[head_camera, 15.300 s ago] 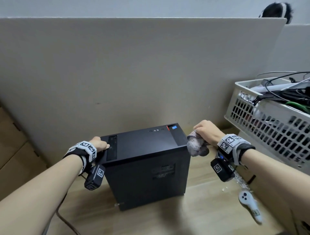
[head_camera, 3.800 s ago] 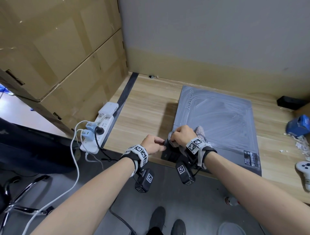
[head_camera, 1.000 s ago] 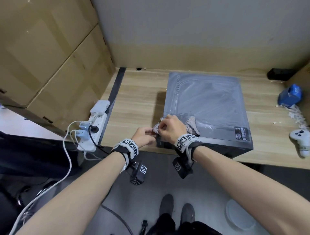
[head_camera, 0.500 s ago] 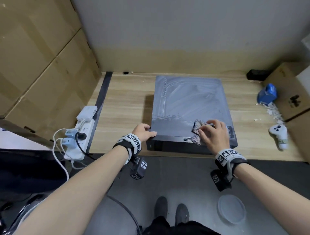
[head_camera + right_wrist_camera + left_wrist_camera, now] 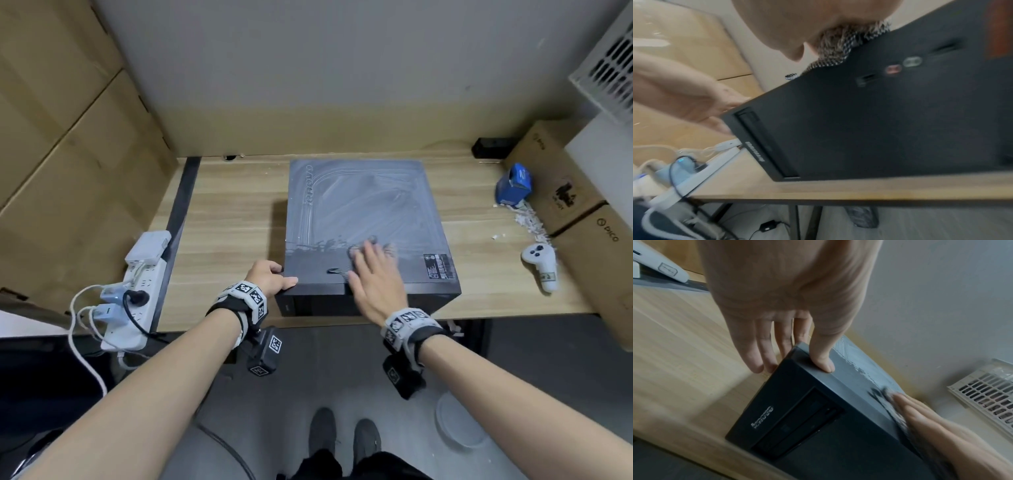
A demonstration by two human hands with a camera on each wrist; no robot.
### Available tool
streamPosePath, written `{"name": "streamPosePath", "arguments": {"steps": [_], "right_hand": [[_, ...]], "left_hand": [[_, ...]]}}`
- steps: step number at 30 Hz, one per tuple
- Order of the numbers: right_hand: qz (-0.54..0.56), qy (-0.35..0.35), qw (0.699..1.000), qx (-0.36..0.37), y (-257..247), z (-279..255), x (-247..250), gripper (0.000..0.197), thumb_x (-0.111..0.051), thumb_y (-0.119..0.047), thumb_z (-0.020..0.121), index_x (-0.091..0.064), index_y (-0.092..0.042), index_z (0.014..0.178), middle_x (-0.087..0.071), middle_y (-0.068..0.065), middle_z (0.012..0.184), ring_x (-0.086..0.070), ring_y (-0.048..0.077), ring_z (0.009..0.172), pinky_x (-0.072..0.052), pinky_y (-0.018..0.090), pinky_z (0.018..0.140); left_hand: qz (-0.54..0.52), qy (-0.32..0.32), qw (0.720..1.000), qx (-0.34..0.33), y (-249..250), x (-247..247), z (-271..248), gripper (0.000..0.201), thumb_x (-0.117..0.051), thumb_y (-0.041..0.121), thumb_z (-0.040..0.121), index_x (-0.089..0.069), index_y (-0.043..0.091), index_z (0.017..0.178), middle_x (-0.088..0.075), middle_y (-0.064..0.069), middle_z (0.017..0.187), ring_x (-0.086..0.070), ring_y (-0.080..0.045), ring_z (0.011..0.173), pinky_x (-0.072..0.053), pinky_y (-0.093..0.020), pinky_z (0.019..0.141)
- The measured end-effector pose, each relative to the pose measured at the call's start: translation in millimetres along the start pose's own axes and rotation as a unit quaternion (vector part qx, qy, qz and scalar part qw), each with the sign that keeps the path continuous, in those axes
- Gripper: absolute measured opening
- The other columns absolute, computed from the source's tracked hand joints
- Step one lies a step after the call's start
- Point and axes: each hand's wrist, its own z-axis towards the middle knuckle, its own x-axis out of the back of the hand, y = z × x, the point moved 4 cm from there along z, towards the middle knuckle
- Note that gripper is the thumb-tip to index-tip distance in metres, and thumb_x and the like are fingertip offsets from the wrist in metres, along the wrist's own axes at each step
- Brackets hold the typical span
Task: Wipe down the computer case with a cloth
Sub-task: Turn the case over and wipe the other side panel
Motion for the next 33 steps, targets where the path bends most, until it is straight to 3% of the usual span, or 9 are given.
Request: {"name": "streamPosePath", "arguments": {"steps": [5, 10, 12, 15, 19, 22, 26, 29, 33], "right_hand": [[0.028, -0.05, 0.995, 0.088, -52.2, 20.6, -12.9, 0.058, -0.026, -0.043, 0.102, -0.032, -0.016, 0.152, -0.027, 0.006, 0.161, -0.021, 0.028, 0.149, -0.014, 0.044, 0.123], [0.016, -0.018, 0.992, 0.127, -5.3, 10.2, 1.8, 0.051, -0.031, -0.037, 0.101, -0.045, -0.017, 0.146, -0.038, 0.011, 0.155, -0.031, 0.03, 0.145, -0.016, 0.043, 0.123], [0.019, 0.0, 0.995, 0.102, 33.7, -1.9, 12.0, 0.047, -0.033, -0.035, 0.103, -0.044, -0.019, 0.146, -0.038, 0.011, 0.155, -0.03, 0.029, 0.146, -0.012, 0.039, 0.124], [0.03, 0.003, 0.999, 0.028, 92.0, -23.1, 21.8, 0.047, -0.035, -0.034, 0.105, -0.042, -0.019, 0.148, -0.035, 0.01, 0.157, -0.026, 0.028, 0.148, -0.007, 0.033, 0.122], [0.029, -0.002, 0.999, -0.018, 135.8, -49.6, 22.2, 0.054, -0.023, -0.04, 0.103, -0.038, -0.019, 0.15, -0.027, 0.01, 0.161, -0.02, 0.028, 0.15, -0.011, 0.035, 0.124], [0.051, -0.001, 0.998, -0.048, 141.5, -59.2, 21.3, 0.05, -0.029, -0.036, 0.105, -0.036, -0.019, 0.151, -0.024, 0.007, 0.162, -0.015, 0.026, 0.151, -0.009, 0.031, 0.122], [0.049, -0.04, 0.997, -0.049, 141.6, -47.7, 19.0, 0.063, -0.016, -0.044, 0.101, -0.028, -0.013, 0.154, -0.017, 0.01, 0.164, -0.01, 0.028, 0.152, -0.004, 0.033, 0.123], [0.051, -0.084, 0.993, -0.073, 146.3, -22.4, 17.4, 0.063, -0.022, -0.046, 0.104, -0.015, -0.013, 0.158, -0.001, 0.01, 0.166, 0.003, 0.024, 0.153, 0.004, 0.034, 0.123], [0.054, -0.118, 0.988, -0.084, 147.6, 17.3, 21.3, 0.066, -0.023, -0.048, 0.105, -0.009, -0.012, 0.158, 0.006, 0.011, 0.166, 0.01, 0.023, 0.152, 0.011, 0.034, 0.121]], "left_hand": [[0.007, 0.003, 1.0, 0.02, -1.0, 0.2, 3.9, 0.055, -0.086, 0.025, 0.072, -0.061, 0.012, 0.119, -0.066, -0.005, 0.117, -0.063, -0.023, 0.11, -0.049, -0.038, 0.099], [0.014, -0.012, 0.998, 0.06, 12.1, -2.3, 3.0, 0.035, -0.082, 0.019, 0.077, -0.065, 0.006, 0.105, -0.065, -0.008, 0.108, -0.06, -0.024, 0.099, -0.049, -0.033, 0.082], [0.028, -0.021, 0.997, 0.063, 19.7, -6.7, 0.9, 0.054, -0.084, 0.037, 0.071, -0.062, 0.005, 0.108, -0.063, -0.008, 0.114, -0.058, -0.025, 0.101, -0.047, -0.032, 0.082], [0.078, -0.02, 0.995, 0.057, 31.4, -17.8, -0.7, 0.111, -0.082, 0.059, 0.06, -0.037, 0.002, 0.145, -0.046, -0.013, 0.146, -0.048, -0.032, 0.13, -0.041, -0.04, 0.107], [0.108, -0.008, 0.993, 0.05, 41.2, -30.8, -2.3, 0.111, -0.081, 0.051, 0.072, -0.021, 0.001, 0.151, -0.034, -0.014, 0.154, -0.038, -0.032, 0.139, -0.037, -0.039, 0.109], [0.108, -0.007, 0.992, 0.066, 39.7, -31.7, 2.5, 0.112, -0.081, 0.049, 0.072, -0.019, 0.0, 0.151, -0.032, -0.016, 0.155, -0.037, -0.033, 0.139, -0.036, -0.041, 0.11], [0.097, 0.0, 0.992, 0.075, 37.9, -29.6, 6.3, 0.112, -0.083, 0.05, 0.069, -0.022, 0.0, 0.149, -0.036, -0.015, 0.152, -0.039, -0.032, 0.138, -0.036, -0.04, 0.108], [0.089, -0.006, 0.993, 0.075, 32.1, -29.9, 12.4, 0.123, -0.088, 0.06, 0.053, -0.03, 0.005, 0.146, -0.046, -0.01, 0.145, -0.048, -0.029, 0.131, -0.04, -0.038, 0.106], [0.074, -0.003, 0.994, 0.077, -14.9, -33.9, 76.8, 0.132, -0.088, 0.072, 0.022, -0.046, 0.012, 0.132, -0.061, -0.002, 0.128, -0.061, -0.024, 0.115, -0.048, -0.041, 0.101]]}}
